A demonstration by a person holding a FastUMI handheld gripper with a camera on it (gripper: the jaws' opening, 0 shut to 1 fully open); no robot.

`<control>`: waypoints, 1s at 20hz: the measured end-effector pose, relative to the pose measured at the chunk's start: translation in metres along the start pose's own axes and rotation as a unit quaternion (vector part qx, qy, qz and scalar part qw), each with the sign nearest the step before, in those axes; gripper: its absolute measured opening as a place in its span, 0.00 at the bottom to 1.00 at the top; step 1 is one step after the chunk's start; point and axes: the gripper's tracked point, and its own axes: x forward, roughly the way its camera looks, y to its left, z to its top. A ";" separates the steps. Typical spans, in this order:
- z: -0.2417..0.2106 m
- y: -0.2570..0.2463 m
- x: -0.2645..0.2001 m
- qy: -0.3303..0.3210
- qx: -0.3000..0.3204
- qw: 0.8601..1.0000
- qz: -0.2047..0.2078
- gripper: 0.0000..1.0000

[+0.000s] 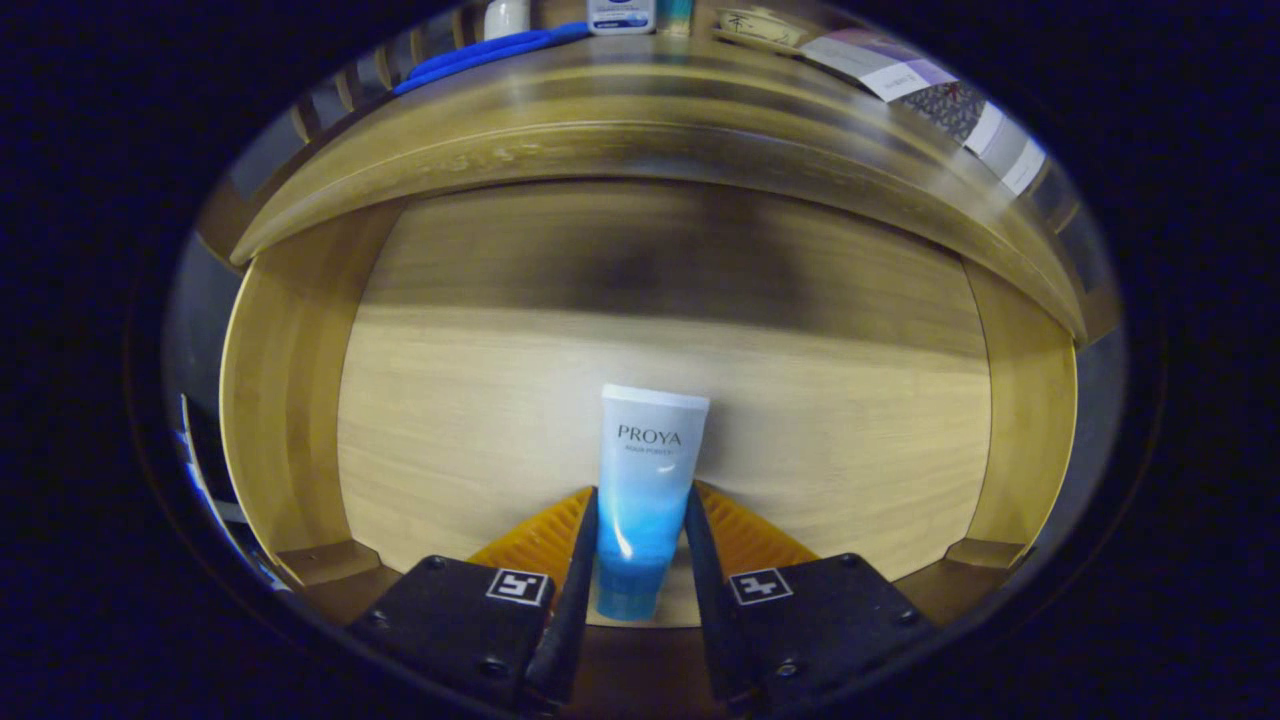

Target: Pull open the drawer, take out the items inside it, and place them on the countertop above the cabinet.

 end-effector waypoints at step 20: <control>0.041 -0.020 -0.132 -0.161 0.022 0.985 0.057 0.42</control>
